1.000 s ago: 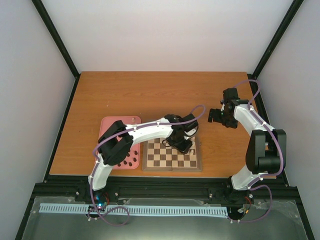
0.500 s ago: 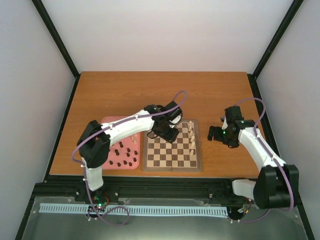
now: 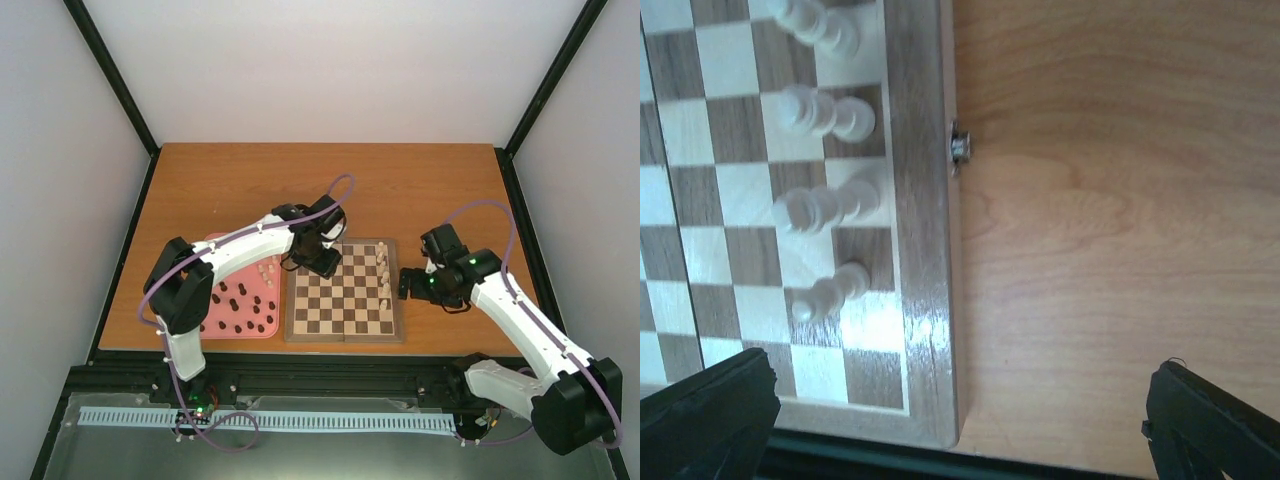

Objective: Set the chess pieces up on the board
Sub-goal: Adjust the chess piece in the storage box.

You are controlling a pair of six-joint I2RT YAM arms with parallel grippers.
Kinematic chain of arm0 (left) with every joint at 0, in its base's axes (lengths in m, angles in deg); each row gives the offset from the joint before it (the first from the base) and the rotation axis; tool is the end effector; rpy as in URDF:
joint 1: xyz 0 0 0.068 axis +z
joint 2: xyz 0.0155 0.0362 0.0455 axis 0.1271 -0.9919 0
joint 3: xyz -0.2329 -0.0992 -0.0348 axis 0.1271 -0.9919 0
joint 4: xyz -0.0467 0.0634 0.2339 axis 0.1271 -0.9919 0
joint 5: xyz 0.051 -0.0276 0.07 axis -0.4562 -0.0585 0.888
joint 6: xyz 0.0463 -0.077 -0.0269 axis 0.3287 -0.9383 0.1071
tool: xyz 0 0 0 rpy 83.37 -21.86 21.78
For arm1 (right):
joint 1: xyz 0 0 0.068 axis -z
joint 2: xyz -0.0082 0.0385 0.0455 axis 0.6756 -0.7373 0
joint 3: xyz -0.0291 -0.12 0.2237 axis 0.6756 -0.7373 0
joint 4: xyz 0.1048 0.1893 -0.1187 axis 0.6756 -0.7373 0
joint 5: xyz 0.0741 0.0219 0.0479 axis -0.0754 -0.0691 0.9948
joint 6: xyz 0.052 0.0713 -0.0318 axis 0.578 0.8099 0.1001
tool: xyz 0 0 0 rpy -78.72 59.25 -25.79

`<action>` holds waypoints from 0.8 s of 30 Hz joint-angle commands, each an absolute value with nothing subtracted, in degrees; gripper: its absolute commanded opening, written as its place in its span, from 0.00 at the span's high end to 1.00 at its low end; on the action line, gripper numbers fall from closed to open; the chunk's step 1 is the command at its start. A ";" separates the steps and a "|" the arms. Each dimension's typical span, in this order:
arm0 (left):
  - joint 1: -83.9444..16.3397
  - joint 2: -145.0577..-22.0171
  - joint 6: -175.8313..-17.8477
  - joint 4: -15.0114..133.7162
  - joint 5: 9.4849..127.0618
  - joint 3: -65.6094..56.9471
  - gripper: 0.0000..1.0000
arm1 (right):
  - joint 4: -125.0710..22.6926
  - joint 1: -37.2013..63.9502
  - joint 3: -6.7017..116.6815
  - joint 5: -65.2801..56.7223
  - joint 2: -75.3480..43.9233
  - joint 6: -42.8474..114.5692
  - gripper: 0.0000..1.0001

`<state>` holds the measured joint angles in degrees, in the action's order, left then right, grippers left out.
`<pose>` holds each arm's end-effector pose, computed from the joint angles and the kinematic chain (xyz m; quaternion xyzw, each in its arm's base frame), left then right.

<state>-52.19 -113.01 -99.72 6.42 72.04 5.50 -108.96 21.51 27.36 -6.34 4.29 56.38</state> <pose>0.2520 -0.2602 0.1655 0.2649 0.9530 -0.1038 0.1039 0.1729 0.0751 0.1856 0.0467 0.9847 0.1098 0.1272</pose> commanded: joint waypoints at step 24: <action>-50.40 -112.51 -97.14 8.33 71.26 3.98 0.41 | -101.70 9.81 20.87 -9.23 -1.43 68.78 0.00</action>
